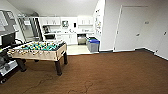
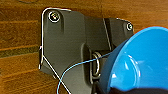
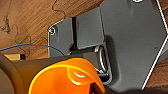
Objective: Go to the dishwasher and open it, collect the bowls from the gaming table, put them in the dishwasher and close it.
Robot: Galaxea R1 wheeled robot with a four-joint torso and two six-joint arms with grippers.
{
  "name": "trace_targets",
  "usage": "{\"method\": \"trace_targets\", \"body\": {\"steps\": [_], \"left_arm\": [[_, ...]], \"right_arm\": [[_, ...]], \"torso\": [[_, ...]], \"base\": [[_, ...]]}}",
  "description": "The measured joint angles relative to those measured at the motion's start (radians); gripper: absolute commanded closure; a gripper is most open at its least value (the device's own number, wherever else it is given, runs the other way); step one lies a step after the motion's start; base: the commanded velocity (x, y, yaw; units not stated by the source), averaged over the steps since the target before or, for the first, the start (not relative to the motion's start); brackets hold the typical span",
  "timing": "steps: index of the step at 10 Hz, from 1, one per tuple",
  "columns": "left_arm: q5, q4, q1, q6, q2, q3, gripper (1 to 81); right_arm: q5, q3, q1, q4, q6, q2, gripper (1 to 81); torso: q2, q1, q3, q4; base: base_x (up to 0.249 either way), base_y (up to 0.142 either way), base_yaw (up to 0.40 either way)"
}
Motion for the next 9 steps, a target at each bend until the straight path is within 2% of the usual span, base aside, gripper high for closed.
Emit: {"method": "trace_targets", "body": {"steps": [1, 9], "left_arm": [[-0.013, -0.002, -0.01, -0.003, -0.001, -0.001, 81.1], [-0.008, -0.004, 0.009, -0.003, 0.002, 0.0, 81.1]], "right_arm": [[-0.011, 0.0, -0.006, -0.003, 0.0, 0.003, 81.1], [-0.004, -0.002, 0.009, -0.003, 0.0, 0.0, 81.1]], "torso": [[0.0, 0.0, 0.0, 0.0], [0.0, 0.0, 0.0, 0.0]], "base": [[0.0, -0.121, 0.0], [0.0, 0.0, 0.0]]}}
